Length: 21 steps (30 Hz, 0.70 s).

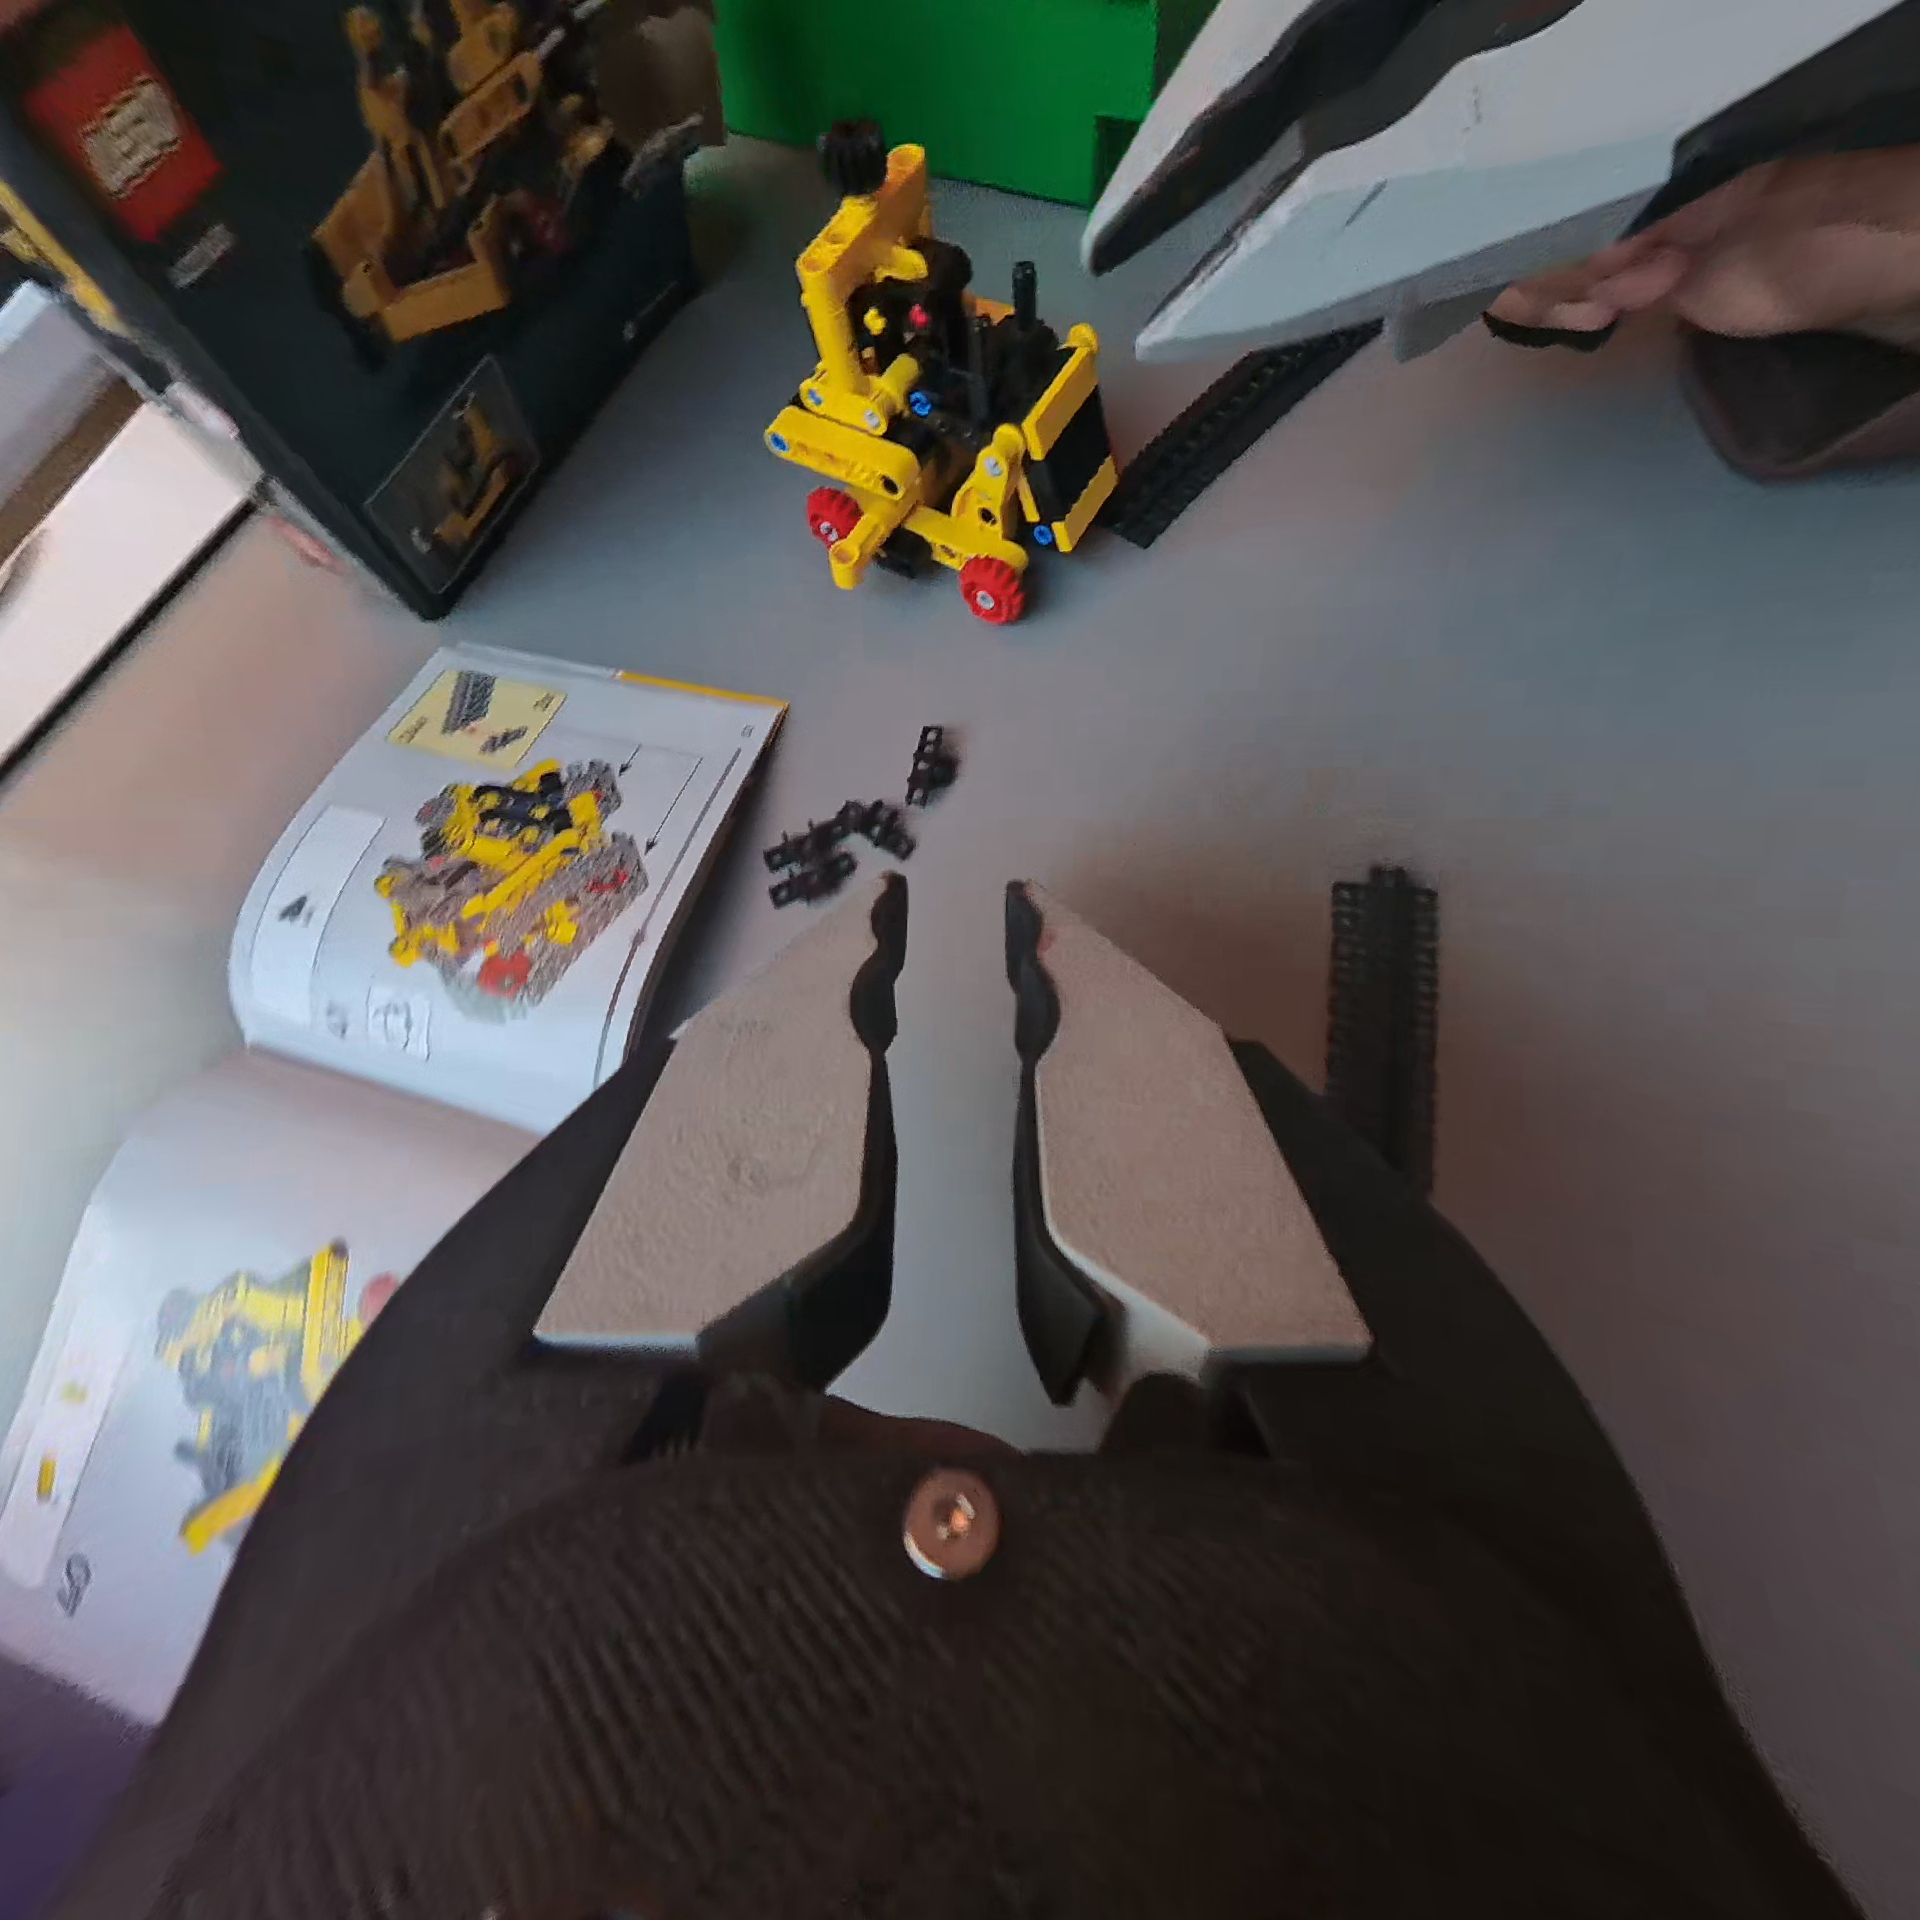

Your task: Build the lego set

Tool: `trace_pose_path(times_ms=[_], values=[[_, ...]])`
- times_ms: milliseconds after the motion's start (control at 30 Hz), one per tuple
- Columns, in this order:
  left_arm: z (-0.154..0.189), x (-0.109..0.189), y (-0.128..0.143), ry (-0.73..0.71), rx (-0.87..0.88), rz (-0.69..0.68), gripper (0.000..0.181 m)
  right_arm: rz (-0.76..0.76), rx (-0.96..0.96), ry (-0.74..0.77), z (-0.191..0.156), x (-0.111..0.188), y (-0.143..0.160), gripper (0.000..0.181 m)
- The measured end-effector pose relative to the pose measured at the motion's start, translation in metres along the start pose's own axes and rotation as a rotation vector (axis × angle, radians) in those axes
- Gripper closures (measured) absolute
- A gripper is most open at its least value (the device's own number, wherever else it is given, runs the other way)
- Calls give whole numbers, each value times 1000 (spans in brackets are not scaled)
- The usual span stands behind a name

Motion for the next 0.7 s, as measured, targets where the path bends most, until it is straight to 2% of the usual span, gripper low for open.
trace_pose_path(times_ms=[167, 333, 433, 600, 700], values=[[-4, -30, -11, 21, -100, -76, 161, 17, -5, -13, 0, 3, 0, 173], [-10, -50, -9, 90, -117, -167, 162, 64, -50, -32, 4, 7, -6, 173], [-11, -56, -10, 163, -75, -180, 174, 78, -48, -37, 6, 10, -8, 173], [-8, -58, -12, 142, -117, -123, 175, 73, -91, -73, 5, 11, -8, 177], [2, -49, -19, 45, -255, 18, 175, 24, -138, -160, -4, 6, -3, 178]])
Point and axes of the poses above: each gripper's, where its closed fingertips meet, x back along the fingers, y out of its underside, z = x × y across the jaws, the point moved 5 cm from there along x, back along the fingers, and after that the axes turned 2 degrees about -y, right-handed, at the moved point
